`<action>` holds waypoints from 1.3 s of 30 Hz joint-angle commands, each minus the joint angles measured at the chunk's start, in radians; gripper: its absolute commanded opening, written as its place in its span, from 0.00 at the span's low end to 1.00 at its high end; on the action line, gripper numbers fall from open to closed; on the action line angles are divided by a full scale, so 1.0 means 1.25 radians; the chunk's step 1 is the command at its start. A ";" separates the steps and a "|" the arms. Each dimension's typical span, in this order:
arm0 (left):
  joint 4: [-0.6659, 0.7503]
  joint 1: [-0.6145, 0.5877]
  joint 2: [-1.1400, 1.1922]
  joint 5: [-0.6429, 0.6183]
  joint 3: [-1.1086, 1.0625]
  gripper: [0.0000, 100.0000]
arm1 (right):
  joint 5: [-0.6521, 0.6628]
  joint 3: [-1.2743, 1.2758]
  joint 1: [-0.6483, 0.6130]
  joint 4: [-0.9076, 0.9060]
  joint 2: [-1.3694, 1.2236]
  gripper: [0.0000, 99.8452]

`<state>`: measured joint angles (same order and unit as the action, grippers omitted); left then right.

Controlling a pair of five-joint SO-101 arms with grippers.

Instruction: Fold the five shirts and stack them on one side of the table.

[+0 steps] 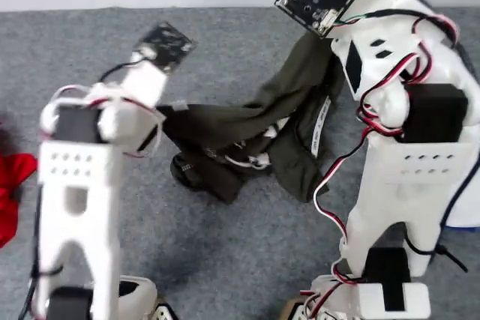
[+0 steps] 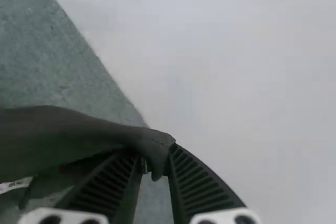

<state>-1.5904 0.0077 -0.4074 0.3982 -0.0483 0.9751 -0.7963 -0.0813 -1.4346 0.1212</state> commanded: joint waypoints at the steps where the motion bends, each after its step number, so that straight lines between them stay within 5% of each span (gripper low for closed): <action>1: 0.032 -0.047 -0.099 -0.063 0.053 0.02 | -0.068 -0.011 0.013 -0.017 0.012 0.01; 15: 0.258 -0.169 -0.126 -0.119 0.296 0.02 | -0.295 -0.021 0.072 -0.012 0.094 0.01; 26: 0.419 -0.168 -0.131 0.041 0.370 0.02 | -0.248 -0.021 0.067 0.273 0.166 0.01; 39: 0.291 -0.173 -0.133 0.191 0.519 0.02 | -0.098 -0.021 0.058 0.300 0.299 0.01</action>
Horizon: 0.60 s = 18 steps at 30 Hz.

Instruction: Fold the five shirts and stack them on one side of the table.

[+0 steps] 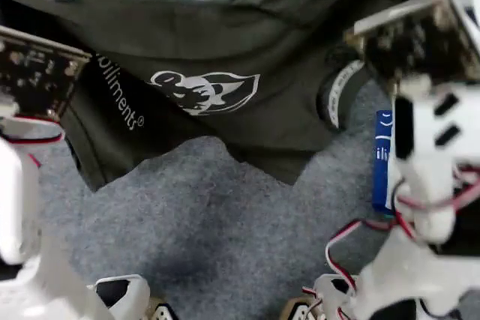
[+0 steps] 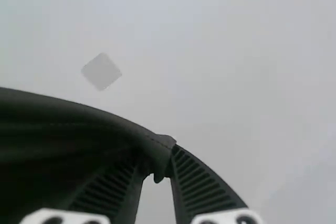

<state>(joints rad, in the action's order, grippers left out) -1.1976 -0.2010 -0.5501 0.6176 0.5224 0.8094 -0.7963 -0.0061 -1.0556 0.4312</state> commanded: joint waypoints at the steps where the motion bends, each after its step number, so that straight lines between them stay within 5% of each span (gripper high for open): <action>1: -0.034 -0.006 -0.018 0.016 0.084 0.02 | 0.043 -0.021 -0.002 -0.006 0.067 0.01; 11: -0.169 -0.007 -0.018 0.016 0.314 0.02 | 0.158 -0.017 -0.002 -0.002 0.179 0.01; 18: -0.255 -0.002 -0.012 0.103 0.177 0.02 | 0.210 0.074 -0.006 -0.085 0.101 0.01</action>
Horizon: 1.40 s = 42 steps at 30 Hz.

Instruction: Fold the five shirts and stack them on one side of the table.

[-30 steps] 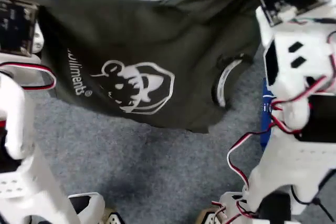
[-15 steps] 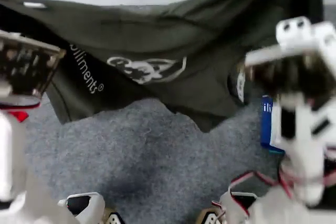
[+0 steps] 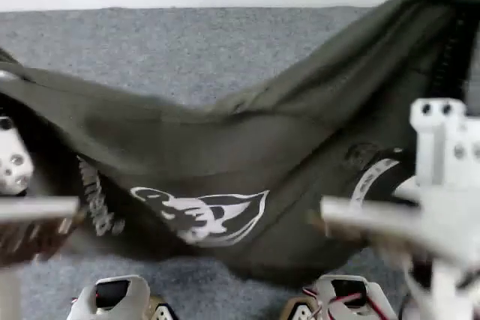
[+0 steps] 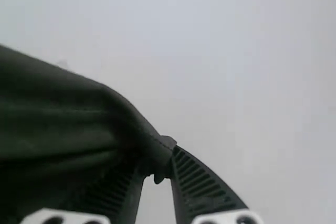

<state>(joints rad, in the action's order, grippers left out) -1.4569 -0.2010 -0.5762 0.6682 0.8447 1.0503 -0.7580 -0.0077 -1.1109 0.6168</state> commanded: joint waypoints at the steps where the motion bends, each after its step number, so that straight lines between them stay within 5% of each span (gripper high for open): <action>1: -0.071 -0.004 0.009 0.090 -0.126 0.02 | 0.017 0.069 -0.006 -0.063 -0.063 0.01; 5: -0.120 -0.005 0.009 0.142 -0.369 0.02 | 0.017 0.189 -0.040 -0.115 -0.127 0.01; 8: -0.045 -0.006 0.010 0.152 -0.573 0.02 | 0.016 0.286 -0.050 -0.079 -0.175 0.01; 19: 0.702 -0.025 0.026 0.168 -1.154 0.02 | 0.016 0.474 -0.066 0.348 -0.368 0.01; 24: 0.829 -0.032 0.161 0.168 -1.115 0.02 | 0.016 0.476 -0.066 0.522 -0.467 0.01; 32: 0.856 -0.042 0.395 0.167 -0.865 0.02 | 0.020 0.476 -0.067 0.802 -0.585 0.01; 38: 0.846 -0.034 0.430 0.167 -0.818 0.02 | 0.021 0.477 -0.063 0.801 -0.628 0.01; 42: 0.708 -0.036 0.428 0.203 -0.802 0.02 | 0.021 0.477 -0.063 0.697 -0.617 0.01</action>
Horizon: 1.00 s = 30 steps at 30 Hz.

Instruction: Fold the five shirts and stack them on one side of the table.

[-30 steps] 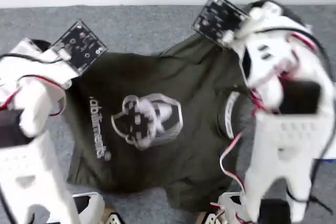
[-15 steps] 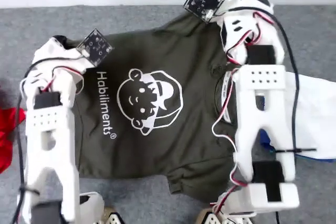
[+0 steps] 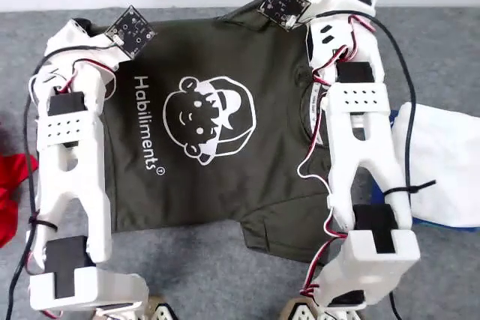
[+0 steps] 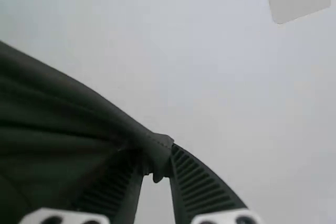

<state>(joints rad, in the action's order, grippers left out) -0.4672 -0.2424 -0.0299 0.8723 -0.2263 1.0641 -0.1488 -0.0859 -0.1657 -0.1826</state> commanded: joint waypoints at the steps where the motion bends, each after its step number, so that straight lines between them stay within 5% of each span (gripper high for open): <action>1: -0.137 -0.004 -0.009 0.068 0.066 0.02 | 0.010 -0.010 -0.001 -0.101 0.029 0.01; 15: -0.843 -0.001 -0.009 0.096 0.235 0.02 | 0.006 -0.010 0.017 -0.841 0.201 0.01; 30: -1.030 -0.007 0.086 0.092 0.215 0.02 | -0.107 -0.007 0.012 -1.305 0.213 0.01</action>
<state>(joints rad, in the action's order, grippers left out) -1.7192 -0.2440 0.0683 0.9782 0.0222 0.9643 -0.1504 -0.0813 -1.7231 0.0230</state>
